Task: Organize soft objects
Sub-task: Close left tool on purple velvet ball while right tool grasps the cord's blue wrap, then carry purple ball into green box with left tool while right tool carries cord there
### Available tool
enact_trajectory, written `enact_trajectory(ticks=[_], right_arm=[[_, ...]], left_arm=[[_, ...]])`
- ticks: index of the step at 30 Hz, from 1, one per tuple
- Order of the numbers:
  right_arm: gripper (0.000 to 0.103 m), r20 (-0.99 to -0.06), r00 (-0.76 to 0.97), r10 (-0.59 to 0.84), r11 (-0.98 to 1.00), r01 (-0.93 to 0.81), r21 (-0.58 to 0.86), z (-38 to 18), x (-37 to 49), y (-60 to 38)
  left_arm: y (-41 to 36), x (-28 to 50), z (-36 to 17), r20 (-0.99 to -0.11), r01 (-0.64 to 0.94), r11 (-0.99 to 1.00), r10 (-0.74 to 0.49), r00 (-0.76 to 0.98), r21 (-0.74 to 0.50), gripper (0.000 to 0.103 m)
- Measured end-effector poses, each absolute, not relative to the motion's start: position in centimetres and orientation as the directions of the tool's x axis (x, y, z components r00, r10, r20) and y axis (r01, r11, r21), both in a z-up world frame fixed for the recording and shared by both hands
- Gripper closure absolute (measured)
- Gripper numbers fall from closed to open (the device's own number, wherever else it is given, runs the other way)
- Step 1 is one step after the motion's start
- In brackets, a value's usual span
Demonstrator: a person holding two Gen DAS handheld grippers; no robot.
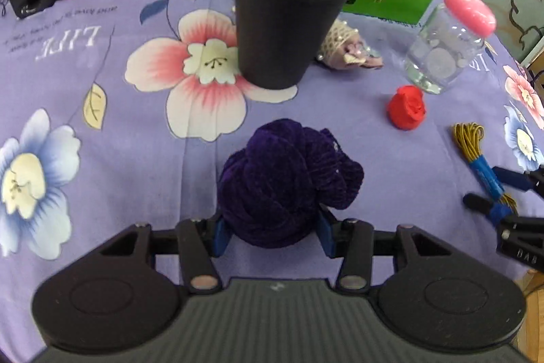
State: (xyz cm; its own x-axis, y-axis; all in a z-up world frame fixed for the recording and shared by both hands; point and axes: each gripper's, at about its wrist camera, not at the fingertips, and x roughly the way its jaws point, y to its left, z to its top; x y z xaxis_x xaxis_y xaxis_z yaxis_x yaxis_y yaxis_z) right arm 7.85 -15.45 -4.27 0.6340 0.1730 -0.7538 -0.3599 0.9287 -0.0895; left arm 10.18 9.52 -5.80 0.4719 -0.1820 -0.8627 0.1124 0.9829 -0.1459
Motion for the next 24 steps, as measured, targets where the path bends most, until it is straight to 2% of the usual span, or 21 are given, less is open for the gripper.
enact_trajectory(ticks=[6, 9, 15, 19, 21, 24], right_arm=[[0.051, -0.736, 0.641, 0.218, 0.955, -0.294, 0.027, -5.1, 8.1, -17.1], [0.049, -0.771, 0.616, 0.161, 0.951, -0.305, -0.045, -4.7, 8.1, -15.9], [0.045, -0.788, 0.602, 0.129, 0.953, -0.295, -0.069, -4.7, 8.4, -15.2], [0.045, -0.782, 0.607, 0.145, 0.961, -0.274, -0.034, -4.0, 10.6, -15.3], [0.045, -0.805, 0.576, 0.142, 0.957, -0.288, -0.037, -4.6, 11.8, -15.0], [0.045, -0.8, 0.582, 0.149, 0.953, -0.301, -0.042, -4.8, 12.1, -14.9]], left_arm=[[9.5, 10.1, -5.9, -0.848, 0.14, 0.98, -0.194, 0.494, -0.142, 0.051], [9.6, 10.0, -5.9, -0.843, 0.147, 0.979, -0.199, 0.5, -0.144, 0.051], [9.5, 10.5, -5.7, -0.84, 0.161, 0.976, -0.207, 0.502, -0.144, 0.051], [9.6, 11.2, -5.6, -0.837, 0.145, 0.982, -0.183, 0.516, -0.125, 0.037], [9.4, 11.5, -5.6, -0.84, 0.141, 0.984, -0.167, 0.517, -0.109, 0.037], [9.3, 11.6, -6.0, -0.845, 0.142, 0.986, -0.15, 0.513, -0.088, 0.047]])
